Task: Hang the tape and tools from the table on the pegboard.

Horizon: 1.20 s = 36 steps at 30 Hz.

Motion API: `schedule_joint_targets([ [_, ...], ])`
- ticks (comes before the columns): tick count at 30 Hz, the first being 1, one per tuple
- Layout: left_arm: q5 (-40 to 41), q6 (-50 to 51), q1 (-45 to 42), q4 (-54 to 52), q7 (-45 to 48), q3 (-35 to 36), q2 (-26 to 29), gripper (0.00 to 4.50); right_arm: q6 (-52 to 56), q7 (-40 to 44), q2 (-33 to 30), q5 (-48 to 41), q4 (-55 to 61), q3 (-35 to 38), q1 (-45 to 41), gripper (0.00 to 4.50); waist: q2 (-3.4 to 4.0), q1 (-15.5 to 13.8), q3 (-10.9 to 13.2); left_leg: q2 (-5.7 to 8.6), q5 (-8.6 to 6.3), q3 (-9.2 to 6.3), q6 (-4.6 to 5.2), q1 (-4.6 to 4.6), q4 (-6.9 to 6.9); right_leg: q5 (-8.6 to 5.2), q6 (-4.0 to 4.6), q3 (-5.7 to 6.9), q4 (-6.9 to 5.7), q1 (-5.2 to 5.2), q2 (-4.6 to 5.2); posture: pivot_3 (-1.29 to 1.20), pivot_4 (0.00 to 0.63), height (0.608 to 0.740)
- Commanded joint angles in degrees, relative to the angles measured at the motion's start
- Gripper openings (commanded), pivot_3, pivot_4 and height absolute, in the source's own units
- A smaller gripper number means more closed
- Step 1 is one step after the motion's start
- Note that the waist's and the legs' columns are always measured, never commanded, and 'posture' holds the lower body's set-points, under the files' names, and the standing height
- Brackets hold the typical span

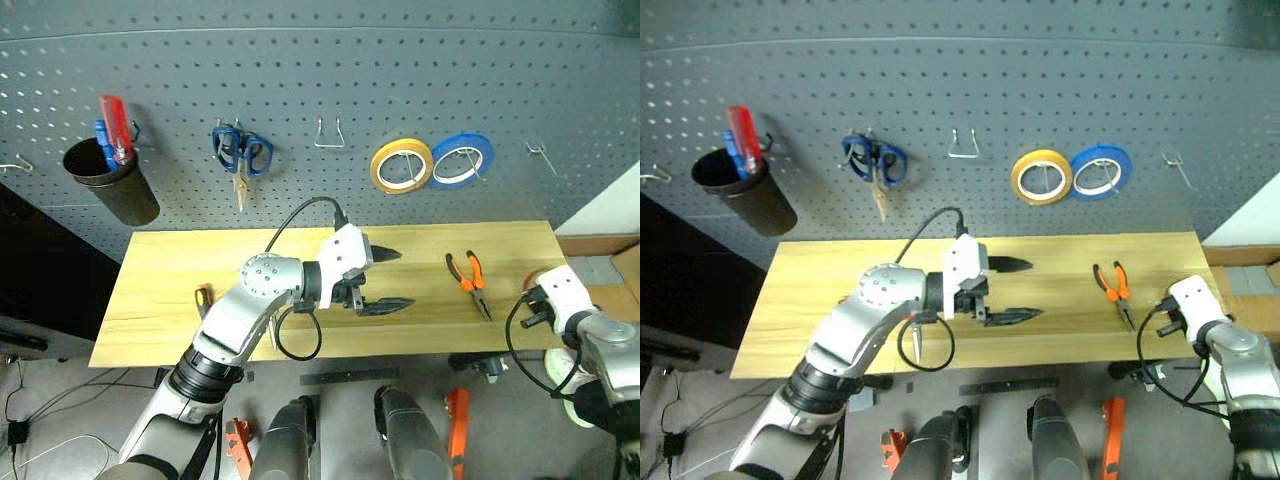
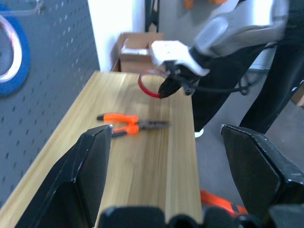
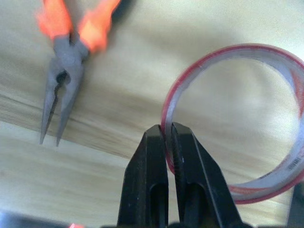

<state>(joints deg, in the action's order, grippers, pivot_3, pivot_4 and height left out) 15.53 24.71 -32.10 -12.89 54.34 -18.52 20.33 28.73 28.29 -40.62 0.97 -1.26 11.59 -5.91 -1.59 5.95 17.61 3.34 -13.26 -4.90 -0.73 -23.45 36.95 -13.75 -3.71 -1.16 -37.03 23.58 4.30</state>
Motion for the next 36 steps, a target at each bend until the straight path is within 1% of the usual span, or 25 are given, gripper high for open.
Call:
schedule_joint_targets([
  [1,2.1,0.1,-2.1,-0.6,-0.4,0.9,-2.0,3.92,2.3,-7.3,4.0,1.8,24.9,4.8,3.6,0.01,-0.02,0.5,0.0,-0.04,0.0,0.0,0.0,0.01,0.0,-0.06,-0.1,0.01,0.0,0.0,-0.03,-0.26,0.32,0.74],
  [3,2.3,0.1,-3.1,0.3,-0.7,1.3,-3.1,3.92,2.4,-10.2,6.7,2.7,32.5,3.7,2.3,0.01,-0.03,0.8,0.0,-0.16,0.01,-0.03,-0.02,0.03,0.01,-0.06,-0.11,0.02,-0.04,0.0,-0.14,-0.27,0.324,0.74],
  [4,2.5,0.2,-3.6,0.7,-0.9,1.5,-3.6,3.92,2.8,-11.3,7.9,2.9,34.6,3.0,0.8,0.01,-0.03,0.9,0.0,-0.18,0.02,-0.01,-0.04,0.05,0.01,-0.03,-0.13,0.02,-0.06,0.0,-0.17,-0.27,0.324,0.74],
  [6,2.8,0.3,-4.6,1.7,-1.4,1.9,-4.5,3.92,3.2,-12.3,9.2,3.4,35.3,1.4,-3.3,0.01,-0.03,1.0,0.0,-0.17,0.05,0.01,-0.05,0.08,0.05,0.04,-0.18,-0.01,-0.07,-0.02,-0.18,-0.27,0.323,0.74],
  [9,2.9,-0.1,-5.8,2.9,-1.8,2.3,-5.2,3.92,4.0,-13.0,10.4,2.3,32.5,0.7,-9.2,0.01,-0.08,1.0,0.1,-0.11,0.09,0.09,0.03,0.08,0.08,0.12,-0.19,-0.09,0.0,-0.03,-0.14,-0.27,0.321,0.74],
  [11,2.6,-0.6,-6.9,3.8,-2.4,2.6,-5.8,3.92,3.2,-13.1,11.1,0.6,25.0,1.1,-15.3,0.01,-0.09,1.0,0.1,-0.1,0.09,0.08,0.04,0.06,0.06,0.14,-0.16,-0.08,0.03,-0.02,-0.13,-0.26,0.322,0.74],
  [13,2.3,-1.1,-7.3,4.5,-2.7,2.6,-6.0,3.92,1.4,-13.2,11.3,-0.5,16.1,2.3,-20.3,0.01,-0.08,1.0,0.1,-0.06,0.09,0.13,0.06,0.03,0.05,0.3,0.1,-0.14,0.05,0.03,-0.1,-0.26,0.319,0.74],
  [18,2.1,-1.7,-7.4,5.1,-3.3,2.6,-6.1,3.92,-4.7,-13.4,9.8,-1.2,-3.1,3.3,-27.8,0.01,-0.07,0.9,0.1,-0.04,0.04,0.11,0.13,-0.03,-0.01,0.33,0.16,-0.09,0.02,0.1,-0.06,-0.24,0.317,0.74],
  [20,2.0,-1.8,-7.4,5.2,-3.5,2.5,-6.1,3.92,-7.0,-13.3,9.3,-1.2,-8.4,3.0,-29.7,0.01,-0.06,0.9,0.1,-0.02,0.01,0.2,0.18,-0.2,0.0,0.33,0.16,-0.16,0.01,0.3,-0.04,-0.24,0.316,0.74],
  [21,2.0,-1.9,-7.4,5.3,-3.7,2.6,-6.1,3.92,-8.0,-13.2,9.4,-1.5,-9.8,2.8,-30.1,0.01,-0.05,0.9,0.1,-0.01,0.01,0.24,0.18,-0.47,0.04,0.34,0.17,-0.2,-0.05,0.56,-0.03,-0.24,0.316,0.74],
  [23,1.9,-2.0,-7.3,5.3,-3.9,2.6,-6.0,3.92,-8.8,-13.2,10.0,-2.7,-10.8,3.1,-30.3,0.01,-0.05,0.8,0.1,0.0,0.01,0.28,0.18,-0.57,0.04,0.35,0.17,-0.23,-0.04,0.69,-0.01,-0.23,0.315,0.74],
  [26,1.8,-2.3,-7.1,5.7,-4.1,2.8,-5.6,3.92,-7.5,-13.2,12.2,-4.8,-5.7,3.2,-26.7,0.6,-0.05,0.7,0.1,0.0,0.0,0.3,0.2,-0.58,0.03,0.35,0.17,-0.25,-0.01,0.68,-0.01,-0.23,0.316,0.74],
  [28,1.6,-2.6,-6.9,6.0,-4.1,2.9,-5.3,3.92,-5.9,-13.7,13.2,-5.0,-1.1,2.7,-23.3,1.31,-0.05,0.6,0.1,-0.01,-0.01,0.29,0.21,-0.57,0.05,0.35,0.17,-0.25,-0.05,0.67,-0.01,-0.23,0.316,0.74],
  [31,0.2,-4.2,-6.3,7.9,-3.5,2.9,-3.5,3.92,-1.4,-15.0,15.6,-4.2,9.7,0.1,-15.0,2.26,-0.03,0.6,0.1,-0.03,-0.01,0.25,0.21,-0.56,0.06,0.35,0.16,-0.23,-0.08,0.67,-0.04,-0.24,0.319,0.74],
  [34,-3.9,-9.5,-5.9,12.5,-0.8,1.9,1.2,3.92,9.1,-18.0,20.4,-5.2,19.1,-1.6,-8.7,3.32,-0.02,0.8,0.1,-0.02,0.0,0.26,0.21,-0.52,0.06,0.34,0.16,-0.27,-0.13,0.67,-0.04,-0.26,0.324,0.74],
  [35,-4.9,-11.1,-5.9,13.9,-0.2,1.9,2.2,3.92,12.0,-18.9,21.6,-5.5,21.0,-1.8,-7.6,3.6,0.01,1.1,0.1,-0.05,0.0,0.31,0.21,-0.47,0.07,0.35,0.16,-0.35,-0.16,0.69,-0.06,-0.26,0.324,0.74],
  [36,-5.4,-12.1,-6.0,15.1,0.2,2.0,3.0,3.92,15.1,-19.5,22.5,-5.4,22.3,-2.2,-6.9,3.97,0.03,1.2,0.1,-0.04,0.0,0.37,0.21,-0.43,0.06,0.35,0.16,-0.47,-0.22,0.72,-0.07,-0.26,0.324,0.74],
])
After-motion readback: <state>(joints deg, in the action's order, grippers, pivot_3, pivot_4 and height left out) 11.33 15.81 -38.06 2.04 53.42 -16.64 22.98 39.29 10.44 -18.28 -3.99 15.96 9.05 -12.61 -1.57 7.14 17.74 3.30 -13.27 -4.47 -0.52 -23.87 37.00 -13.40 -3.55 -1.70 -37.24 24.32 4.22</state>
